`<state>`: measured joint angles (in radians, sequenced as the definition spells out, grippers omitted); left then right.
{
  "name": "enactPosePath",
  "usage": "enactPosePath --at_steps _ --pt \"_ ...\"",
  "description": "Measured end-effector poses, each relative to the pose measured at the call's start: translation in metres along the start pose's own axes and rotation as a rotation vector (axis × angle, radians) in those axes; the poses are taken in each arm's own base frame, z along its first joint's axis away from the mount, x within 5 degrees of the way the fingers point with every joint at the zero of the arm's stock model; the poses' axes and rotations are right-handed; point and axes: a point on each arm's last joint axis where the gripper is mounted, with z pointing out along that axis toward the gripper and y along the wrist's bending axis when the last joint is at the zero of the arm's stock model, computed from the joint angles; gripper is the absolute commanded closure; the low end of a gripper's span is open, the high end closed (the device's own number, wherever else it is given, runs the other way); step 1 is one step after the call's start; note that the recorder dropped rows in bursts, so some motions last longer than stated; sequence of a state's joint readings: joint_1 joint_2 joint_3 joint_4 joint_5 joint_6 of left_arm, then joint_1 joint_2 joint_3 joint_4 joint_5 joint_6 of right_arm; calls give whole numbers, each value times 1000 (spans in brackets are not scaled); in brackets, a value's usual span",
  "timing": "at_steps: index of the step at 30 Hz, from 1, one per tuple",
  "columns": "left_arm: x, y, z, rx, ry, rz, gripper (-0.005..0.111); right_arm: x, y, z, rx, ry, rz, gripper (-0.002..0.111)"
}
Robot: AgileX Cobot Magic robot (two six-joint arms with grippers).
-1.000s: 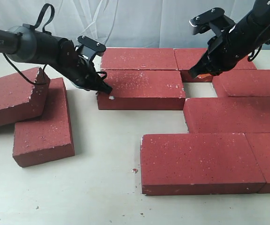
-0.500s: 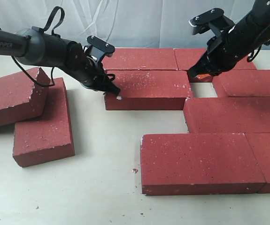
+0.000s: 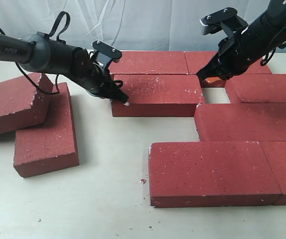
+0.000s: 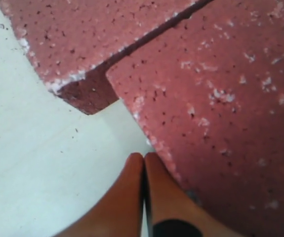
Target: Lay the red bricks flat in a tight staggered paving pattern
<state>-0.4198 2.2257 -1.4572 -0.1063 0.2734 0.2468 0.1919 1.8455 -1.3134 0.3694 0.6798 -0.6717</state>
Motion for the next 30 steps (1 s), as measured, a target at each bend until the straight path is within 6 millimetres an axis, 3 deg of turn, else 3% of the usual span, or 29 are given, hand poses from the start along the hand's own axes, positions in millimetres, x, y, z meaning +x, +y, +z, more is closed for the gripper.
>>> enactPosePath --at_steps 9,30 --pt "-2 -28 11 29 -38 30 107 -1 -1 0 6 -7 0 109" --pt "-10 -44 11 41 -117 12 107 0 -2 0 27 -4 -27 109"
